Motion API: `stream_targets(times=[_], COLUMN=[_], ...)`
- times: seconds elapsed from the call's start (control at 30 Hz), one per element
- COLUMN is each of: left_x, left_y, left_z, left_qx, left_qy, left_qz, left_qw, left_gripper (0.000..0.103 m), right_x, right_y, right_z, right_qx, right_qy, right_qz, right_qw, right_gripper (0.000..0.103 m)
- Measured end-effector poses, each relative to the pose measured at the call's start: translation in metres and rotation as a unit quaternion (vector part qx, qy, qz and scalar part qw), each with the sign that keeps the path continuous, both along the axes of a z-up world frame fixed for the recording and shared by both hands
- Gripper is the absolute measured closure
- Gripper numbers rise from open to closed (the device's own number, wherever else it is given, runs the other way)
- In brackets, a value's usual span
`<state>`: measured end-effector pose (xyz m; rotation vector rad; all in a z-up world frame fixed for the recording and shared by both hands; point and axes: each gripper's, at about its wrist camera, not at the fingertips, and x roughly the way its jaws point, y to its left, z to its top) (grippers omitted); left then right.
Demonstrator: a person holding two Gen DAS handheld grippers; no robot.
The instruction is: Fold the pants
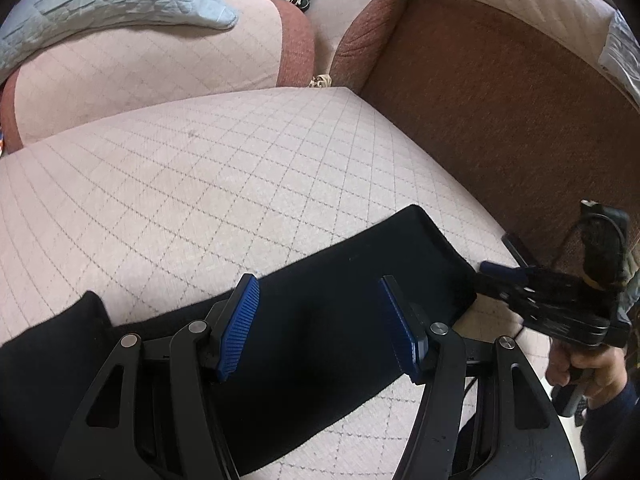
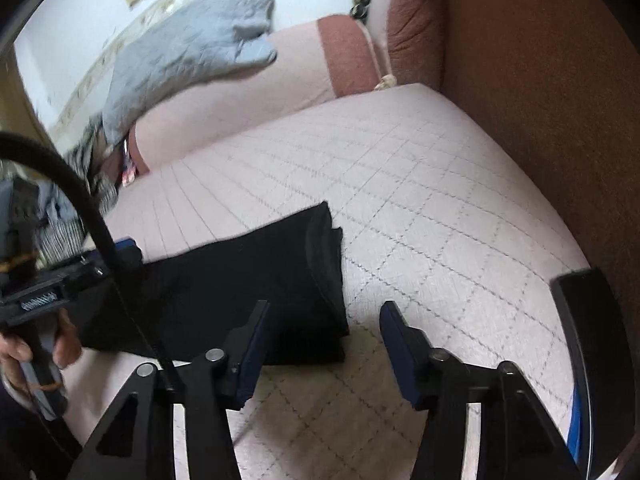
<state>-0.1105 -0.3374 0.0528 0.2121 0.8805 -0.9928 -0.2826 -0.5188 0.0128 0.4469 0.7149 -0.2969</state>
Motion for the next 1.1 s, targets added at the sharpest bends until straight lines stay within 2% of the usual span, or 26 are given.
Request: stream_targets(times=[0.1,0.13,0.2,0.33,0.43,0.53,0.57,0.63,0.67,0.7,0.87,1.1], left_x=[-0.001,-0.002,-0.002,0.002,0.005,0.003,0.002,0.0,-0.001,-0.002,-0.003,-0.001], left_y=[0.003,0.004,0.007,0.007,-0.002,-0.015,-0.02,-0.032,-0.041,-0.048,-0.094,-0.144], left_z=[-0.002,-0.001,0.001,0.007,0.007,0.005,0.005,0.003,0.001,-0.001,-0.016,-0.036], left_qx=[0.002,0.003,0.001,-0.011,-0.02,-0.021,-0.021,-0.017,-0.012,-0.007,0.034,0.073], left_qy=[0.004,0.003,-0.001,-0.002,0.012,0.021,0.023,0.024,0.025,0.027,0.032,0.046], left_qz=[0.003,0.004,0.003,0.005,0.003,-0.008,-0.02,-0.043,-0.061,-0.076,-0.143,-0.219], left_qw=[1.0,1.0,1.0,0.9999,0.9997,0.9995,0.9993,0.9986,0.9977,0.9967,0.9886,0.972], left_gripper=[0.041,0.041,0.041,0.041,0.041,0.041,0.041,0.041,0.041,0.041,0.041,0.041], right_x=[0.015,0.016,0.006,-0.017,-0.01,-0.005,-0.007,-0.016,-0.02,-0.026,-0.033,-0.028], right_y=[-0.008,-0.011,-0.011,0.004,0.006,-0.004,-0.007,-0.008,-0.008,-0.008,-0.007,-0.008], right_z=[-0.01,-0.013,-0.004,0.019,0.007,-0.007,-0.006,-0.002,0.0,0.0,-0.016,-0.025], right_qx=[0.007,0.019,0.038,0.028,0.012,0.028,0.032,0.031,0.031,0.033,0.063,0.071], right_qy=[0.018,0.019,-0.004,-0.026,0.005,-0.011,-0.018,-0.028,-0.027,-0.024,-0.023,-0.062], right_qz=[-0.002,-0.002,0.002,0.021,0.017,-0.013,-0.018,-0.018,-0.017,-0.014,0.011,0.045], right_qw=[1.0,1.0,0.999,0.999,1.0,0.999,0.999,0.999,0.999,0.999,0.998,0.995], right_gripper=[0.096,0.098,0.1,0.1,0.1,0.1,0.097,0.08,0.064,0.057,0.057,0.053])
